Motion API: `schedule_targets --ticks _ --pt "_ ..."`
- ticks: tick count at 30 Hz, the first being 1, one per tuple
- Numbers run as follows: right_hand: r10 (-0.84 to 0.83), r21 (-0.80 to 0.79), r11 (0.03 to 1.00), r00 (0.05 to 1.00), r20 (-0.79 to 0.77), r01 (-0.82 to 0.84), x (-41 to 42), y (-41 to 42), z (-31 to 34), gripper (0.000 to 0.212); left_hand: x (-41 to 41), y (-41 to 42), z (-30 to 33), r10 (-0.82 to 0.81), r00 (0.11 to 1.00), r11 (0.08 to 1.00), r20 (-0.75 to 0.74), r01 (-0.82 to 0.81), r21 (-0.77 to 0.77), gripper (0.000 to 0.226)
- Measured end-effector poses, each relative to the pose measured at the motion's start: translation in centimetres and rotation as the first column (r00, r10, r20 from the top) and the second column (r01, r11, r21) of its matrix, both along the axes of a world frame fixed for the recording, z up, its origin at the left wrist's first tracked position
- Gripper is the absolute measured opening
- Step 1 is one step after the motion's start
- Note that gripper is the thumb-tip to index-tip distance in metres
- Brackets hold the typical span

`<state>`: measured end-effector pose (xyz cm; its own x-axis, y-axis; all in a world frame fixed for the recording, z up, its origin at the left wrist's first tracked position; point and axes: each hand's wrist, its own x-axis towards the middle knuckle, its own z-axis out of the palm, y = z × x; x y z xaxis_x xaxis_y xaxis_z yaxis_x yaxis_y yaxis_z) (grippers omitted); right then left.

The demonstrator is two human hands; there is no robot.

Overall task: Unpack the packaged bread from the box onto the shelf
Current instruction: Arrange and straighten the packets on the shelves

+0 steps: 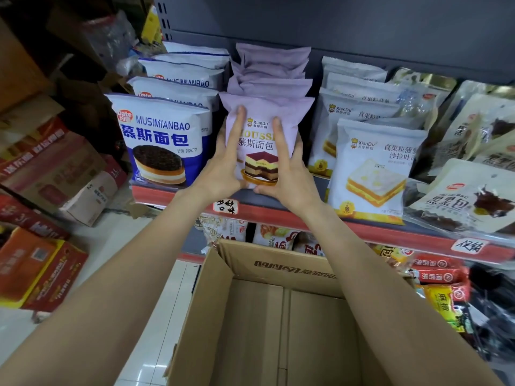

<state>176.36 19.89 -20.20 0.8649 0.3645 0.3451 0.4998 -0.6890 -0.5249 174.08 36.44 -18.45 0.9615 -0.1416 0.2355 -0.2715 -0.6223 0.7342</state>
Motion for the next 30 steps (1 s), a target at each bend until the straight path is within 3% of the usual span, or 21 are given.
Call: schedule_targets --ticks 8,11,15,18,21,23,26,28,30 --pt "0.007 0.014 1.0 1.0 -0.005 -0.007 -0.7 -0.2 0.5 0.131 -1.1 -0.6 0.5 0.068 0.998 0.994 -0.019 -0.066 0.092 0.134" --pt "-0.01 -0.013 1.0 1.0 -0.028 0.01 -1.8 -0.7 1.0 0.128 -2.3 -0.9 1.2 0.063 0.997 0.994 -0.032 -0.06 0.094 0.127" --pt "-0.037 0.047 0.998 0.999 0.019 0.036 -4.6 -2.7 2.2 0.114 -5.2 -1.8 2.5 0.138 0.99 0.99 -0.013 -0.139 -0.032 0.104" --pt "-0.127 0.168 0.98 0.981 0.146 0.102 -7.4 -5.7 2.6 0.092 -8.0 -3.3 3.1 0.237 0.947 0.969 0.215 -0.213 -0.129 0.064" --pt "-0.306 0.265 0.93 0.935 0.179 0.254 -9.2 -9.6 2.2 0.078 -8.7 -6.1 3.0 0.16 0.913 0.975 0.375 -0.086 -0.207 0.04" --pt "-0.375 0.249 0.906 0.922 0.099 0.342 -9.3 -11.8 1.7 0.077 -7.8 -8.2 3.0 0.047 0.942 0.978 0.331 0.025 -0.208 0.044" --pt "-0.335 0.136 0.933 0.942 -0.017 0.334 -8.6 -13.5 1.0 0.083 -5.6 -11.4 2.3 -0.145 0.981 0.968 0.126 0.167 -0.185 0.07" --pt "-0.309 0.083 0.947 0.951 -0.027 0.31 -7.9 -13.8 0.8 0.084 -4.0 -13.2 1.4 -0.191 0.981 0.964 -0.027 0.183 -0.191 0.091" --pt "-0.295 0.145 0.941 0.951 -0.089 0.305 -7.0 -13.8 1.0 0.086 -2.5 -14.8 0.6 -0.183 0.978 0.955 -0.1 0.153 -0.255 0.107"
